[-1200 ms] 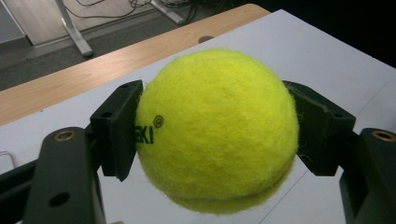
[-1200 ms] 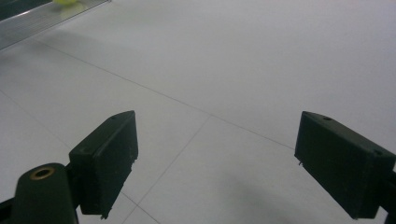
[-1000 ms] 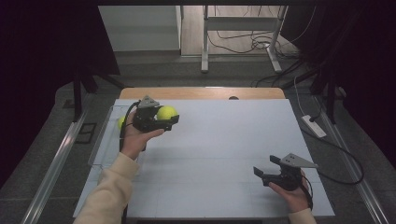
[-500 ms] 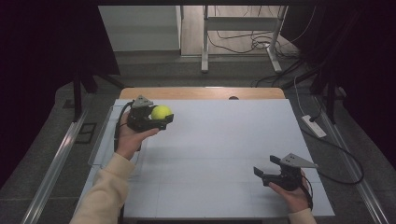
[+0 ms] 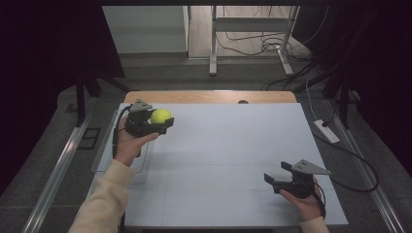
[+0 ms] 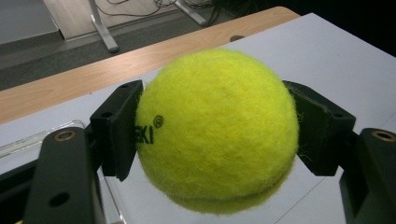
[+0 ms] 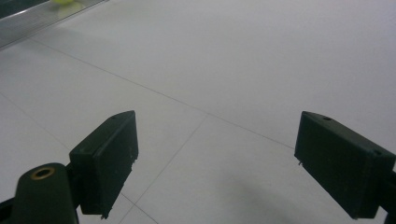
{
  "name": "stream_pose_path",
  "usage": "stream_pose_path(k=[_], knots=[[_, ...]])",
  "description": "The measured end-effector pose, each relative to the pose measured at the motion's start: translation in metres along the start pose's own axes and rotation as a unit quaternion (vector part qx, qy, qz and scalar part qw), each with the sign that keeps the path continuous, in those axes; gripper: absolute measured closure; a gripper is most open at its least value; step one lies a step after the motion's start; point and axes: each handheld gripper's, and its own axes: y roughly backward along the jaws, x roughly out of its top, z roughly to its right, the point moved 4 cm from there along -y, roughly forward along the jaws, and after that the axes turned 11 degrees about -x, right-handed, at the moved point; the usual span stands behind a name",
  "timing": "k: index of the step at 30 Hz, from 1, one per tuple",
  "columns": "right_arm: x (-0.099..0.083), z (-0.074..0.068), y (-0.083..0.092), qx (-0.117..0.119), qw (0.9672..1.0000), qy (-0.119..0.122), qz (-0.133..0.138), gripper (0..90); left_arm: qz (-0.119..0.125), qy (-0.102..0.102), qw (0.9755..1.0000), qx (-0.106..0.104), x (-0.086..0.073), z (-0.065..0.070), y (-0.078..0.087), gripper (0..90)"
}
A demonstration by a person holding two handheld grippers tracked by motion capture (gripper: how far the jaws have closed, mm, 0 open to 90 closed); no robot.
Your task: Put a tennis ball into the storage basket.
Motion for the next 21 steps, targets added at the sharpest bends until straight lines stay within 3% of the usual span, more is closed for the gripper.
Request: stream_pose_path(k=[21], knots=[[0.000, -0.001, 0.000, 0.000, 1.0000, 0.000, 0.000, 13.4, 0.005, 0.014, 0.9996, 0.022, -0.007, -0.019, 0.015, 26.8]])
